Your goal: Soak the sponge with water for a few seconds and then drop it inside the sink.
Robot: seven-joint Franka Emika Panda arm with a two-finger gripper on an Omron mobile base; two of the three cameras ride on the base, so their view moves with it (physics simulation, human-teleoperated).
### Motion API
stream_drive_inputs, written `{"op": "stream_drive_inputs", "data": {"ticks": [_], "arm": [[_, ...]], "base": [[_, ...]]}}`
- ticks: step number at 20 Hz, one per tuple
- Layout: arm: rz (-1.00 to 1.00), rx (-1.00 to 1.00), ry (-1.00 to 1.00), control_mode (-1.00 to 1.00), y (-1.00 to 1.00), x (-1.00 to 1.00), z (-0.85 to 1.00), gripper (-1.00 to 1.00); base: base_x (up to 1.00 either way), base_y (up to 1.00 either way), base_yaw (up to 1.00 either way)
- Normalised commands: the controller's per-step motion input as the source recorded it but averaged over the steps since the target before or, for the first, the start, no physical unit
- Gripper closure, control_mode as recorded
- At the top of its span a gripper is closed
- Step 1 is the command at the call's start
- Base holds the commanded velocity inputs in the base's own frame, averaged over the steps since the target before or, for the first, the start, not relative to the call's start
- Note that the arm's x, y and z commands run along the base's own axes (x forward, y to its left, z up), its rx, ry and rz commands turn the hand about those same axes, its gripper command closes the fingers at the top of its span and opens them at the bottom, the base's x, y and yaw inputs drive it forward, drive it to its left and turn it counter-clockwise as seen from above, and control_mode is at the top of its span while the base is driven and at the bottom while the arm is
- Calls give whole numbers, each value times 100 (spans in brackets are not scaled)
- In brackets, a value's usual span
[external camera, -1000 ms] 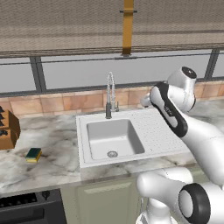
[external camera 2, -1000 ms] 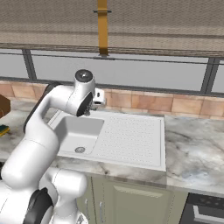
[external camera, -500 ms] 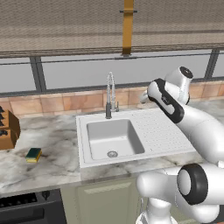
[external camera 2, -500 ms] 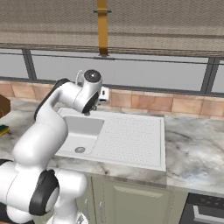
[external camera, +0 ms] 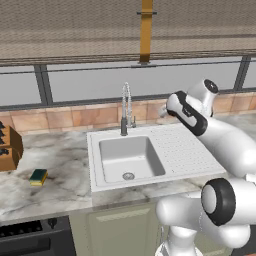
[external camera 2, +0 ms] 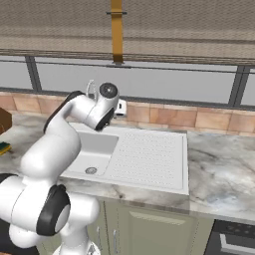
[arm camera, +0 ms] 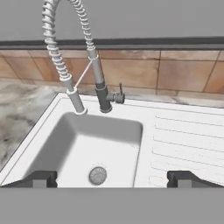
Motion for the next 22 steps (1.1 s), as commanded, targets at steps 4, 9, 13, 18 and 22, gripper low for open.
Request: {"op": "stream_drive_inputs", "data": {"ticks": [4, 9, 13, 18, 22], "arm": [[0, 1, -18, -100, 0, 12, -32, -100], [0, 0, -14, -100, 0, 14, -11, -100], [3, 0, -9, -100, 0, 17, 0, -100], [12, 1, -6, -100, 0, 6, 0, -100], [17, 0, -4, -100, 0, -5, 0, -100]], "base": [[0, 0, 0], [0, 0, 0], [0, 0, 0], [0, 0, 0], [0, 0, 0]]}}
